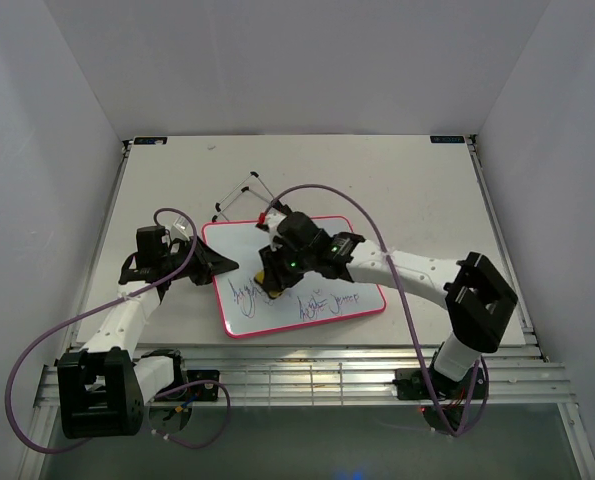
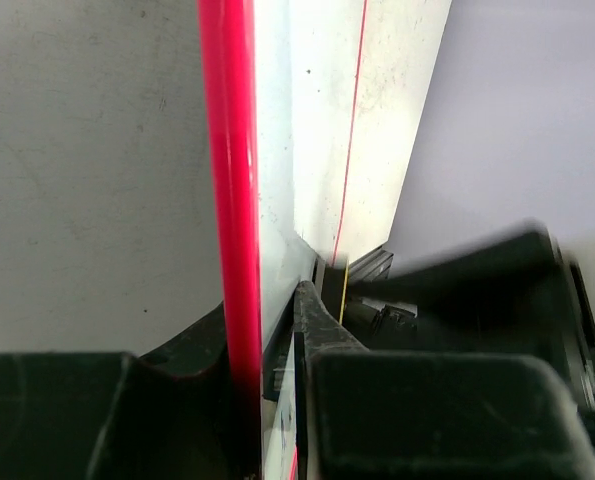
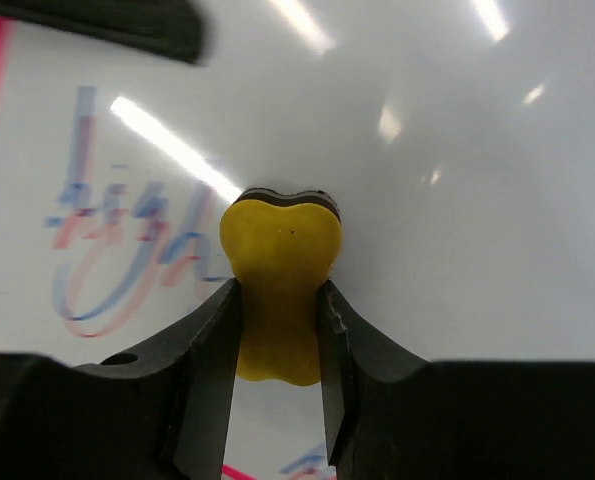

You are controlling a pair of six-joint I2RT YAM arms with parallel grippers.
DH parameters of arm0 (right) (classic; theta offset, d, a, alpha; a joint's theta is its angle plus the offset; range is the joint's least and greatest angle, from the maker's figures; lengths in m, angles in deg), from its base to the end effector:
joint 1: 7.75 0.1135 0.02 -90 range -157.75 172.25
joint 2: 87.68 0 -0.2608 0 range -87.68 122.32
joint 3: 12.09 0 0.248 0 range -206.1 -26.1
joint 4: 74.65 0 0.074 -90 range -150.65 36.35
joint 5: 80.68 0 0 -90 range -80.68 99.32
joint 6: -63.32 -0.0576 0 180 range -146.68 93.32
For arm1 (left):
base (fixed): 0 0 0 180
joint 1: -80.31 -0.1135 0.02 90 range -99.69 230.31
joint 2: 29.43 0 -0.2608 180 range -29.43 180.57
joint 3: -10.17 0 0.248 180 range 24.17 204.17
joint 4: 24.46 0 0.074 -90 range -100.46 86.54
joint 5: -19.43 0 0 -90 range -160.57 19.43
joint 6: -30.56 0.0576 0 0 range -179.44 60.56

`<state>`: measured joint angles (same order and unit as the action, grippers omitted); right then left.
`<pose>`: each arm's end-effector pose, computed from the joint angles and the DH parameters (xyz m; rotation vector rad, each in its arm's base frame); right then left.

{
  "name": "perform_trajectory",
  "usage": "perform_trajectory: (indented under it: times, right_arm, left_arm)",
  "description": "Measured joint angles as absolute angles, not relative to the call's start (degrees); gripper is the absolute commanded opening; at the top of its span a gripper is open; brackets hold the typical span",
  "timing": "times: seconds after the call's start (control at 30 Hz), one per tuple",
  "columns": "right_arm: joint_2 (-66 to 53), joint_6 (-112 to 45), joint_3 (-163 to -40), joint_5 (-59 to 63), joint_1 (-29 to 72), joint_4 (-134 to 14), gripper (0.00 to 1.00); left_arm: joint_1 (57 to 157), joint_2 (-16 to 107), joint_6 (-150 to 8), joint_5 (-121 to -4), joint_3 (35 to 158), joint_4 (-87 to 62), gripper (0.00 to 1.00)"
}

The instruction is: Erase the whiteboard

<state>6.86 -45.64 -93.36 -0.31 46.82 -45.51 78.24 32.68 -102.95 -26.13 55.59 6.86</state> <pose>0.2116 0.3141 0.2283 -0.8356 2.3044 0.8118 0.2139 -0.0326 0.1872 -0.5913 2.3930 -1.2611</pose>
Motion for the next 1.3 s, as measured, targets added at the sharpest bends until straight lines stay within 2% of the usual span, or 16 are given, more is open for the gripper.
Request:
perform_trajectory:
  times: [0.13,0.23,0.43,0.67,0.87,1.07,1.3]
  right_arm:
    - [10.40,-47.80,-101.84,0.26,57.57,-44.73,0.29]
    - [12.98,-48.30,-106.45,0.70,61.42,-43.74,0.29]
    - [11.10,-49.75,-102.76,1.75,58.38,-43.53,0.29]
    - [9.20,-50.42,-98.74,12.48,47.41,-35.77,0.29]
    - [14.47,-47.19,-109.80,15.34,53.57,-28.20,0.29]
    - [20.11,-44.55,-122.02,12.35,63.01,-26.41,0.29]
    - [21.11,-44.17,-123.09,10.53,63.32,-26.54,0.29]
  left_arm:
    - [78.24,32.63,-102.79,-26.19,55.52,6.91,0.00]
    - [78.35,32.63,-102.51,-26.19,55.39,7.08,0.00]
    - [79.86,32.63,-102.66,-26.67,54.89,6.64,0.00]
    - [80.19,32.61,-103.30,-26.63,54.89,6.03,0.00]
    - [80.27,32.39,-103.45,-26.61,54.89,6.03,0.00]
    - [80.27,32.31,-103.41,-26.58,54.89,6.14,0.00]
    - [80.29,32.28,-102.99,-26.54,54.65,6.23,0.00]
